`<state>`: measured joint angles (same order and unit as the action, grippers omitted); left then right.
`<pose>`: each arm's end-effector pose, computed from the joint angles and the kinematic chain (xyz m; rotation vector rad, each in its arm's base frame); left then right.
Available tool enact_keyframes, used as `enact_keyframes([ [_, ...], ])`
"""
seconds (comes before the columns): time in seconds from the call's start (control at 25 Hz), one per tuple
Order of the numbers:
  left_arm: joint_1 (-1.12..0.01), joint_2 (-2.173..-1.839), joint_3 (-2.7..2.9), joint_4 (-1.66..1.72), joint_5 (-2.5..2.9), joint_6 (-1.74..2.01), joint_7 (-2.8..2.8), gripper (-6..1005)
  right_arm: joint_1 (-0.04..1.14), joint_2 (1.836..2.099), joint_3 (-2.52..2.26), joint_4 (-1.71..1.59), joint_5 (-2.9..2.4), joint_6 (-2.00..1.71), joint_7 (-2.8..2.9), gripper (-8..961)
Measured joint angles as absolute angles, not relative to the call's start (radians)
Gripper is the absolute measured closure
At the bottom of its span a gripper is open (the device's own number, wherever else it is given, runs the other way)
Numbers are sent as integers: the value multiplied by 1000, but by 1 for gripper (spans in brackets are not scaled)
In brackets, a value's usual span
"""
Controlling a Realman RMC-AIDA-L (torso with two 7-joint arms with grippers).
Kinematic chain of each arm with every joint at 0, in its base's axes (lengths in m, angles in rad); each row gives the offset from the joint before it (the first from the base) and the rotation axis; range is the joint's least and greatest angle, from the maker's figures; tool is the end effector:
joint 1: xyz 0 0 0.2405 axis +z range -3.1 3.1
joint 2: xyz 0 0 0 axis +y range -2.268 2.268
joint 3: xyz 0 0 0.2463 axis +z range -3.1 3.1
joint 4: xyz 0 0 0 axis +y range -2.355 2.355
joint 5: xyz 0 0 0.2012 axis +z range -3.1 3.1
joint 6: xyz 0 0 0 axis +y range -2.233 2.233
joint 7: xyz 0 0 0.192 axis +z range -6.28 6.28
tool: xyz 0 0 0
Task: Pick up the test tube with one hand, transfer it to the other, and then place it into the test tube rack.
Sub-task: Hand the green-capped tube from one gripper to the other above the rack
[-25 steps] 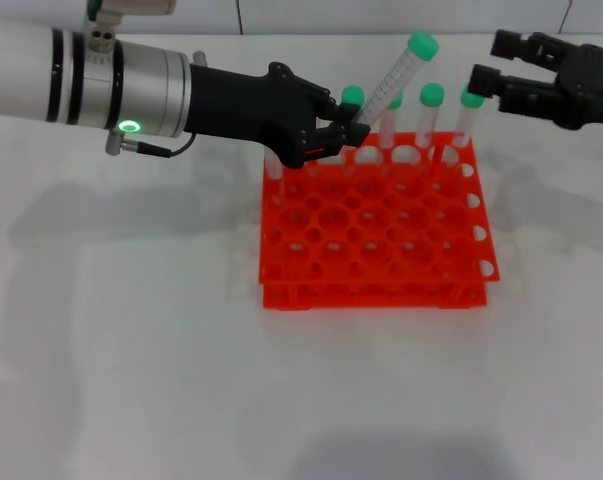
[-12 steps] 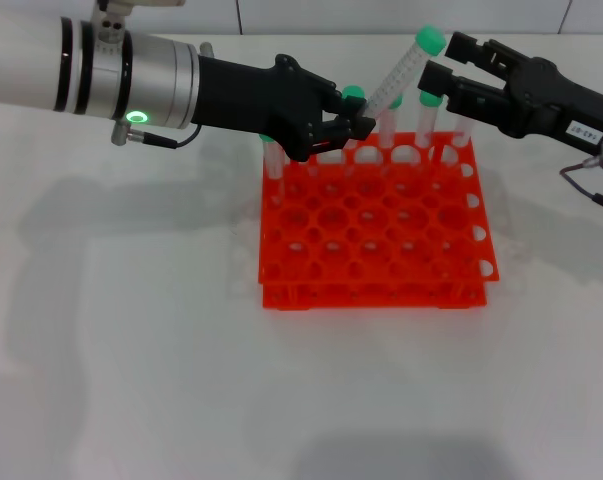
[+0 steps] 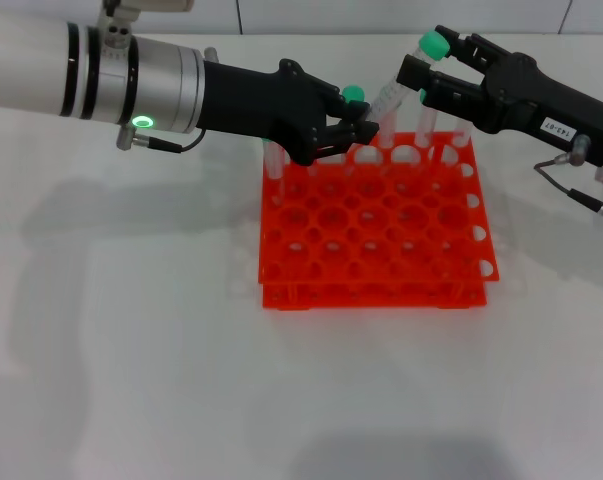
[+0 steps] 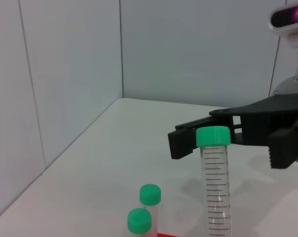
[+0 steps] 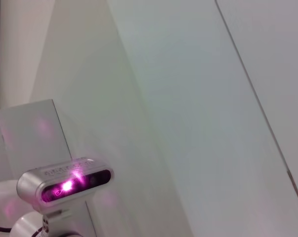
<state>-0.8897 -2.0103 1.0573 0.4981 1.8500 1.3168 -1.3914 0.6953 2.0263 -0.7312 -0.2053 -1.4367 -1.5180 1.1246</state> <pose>-0.1289 0.4010 -0.0758 -2.9295 -0.2098 -0.4922 0.1634 0.3798 -0.0249 -2.3836 0.5889 1.3037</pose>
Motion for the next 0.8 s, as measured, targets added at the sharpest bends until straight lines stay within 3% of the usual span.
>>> enact_keyframes([
  [0.8, -888, -2025, 1058, 499, 1872, 1304, -1391, 739, 697, 2027, -736, -182, -1393, -1513, 1094, 132],
])
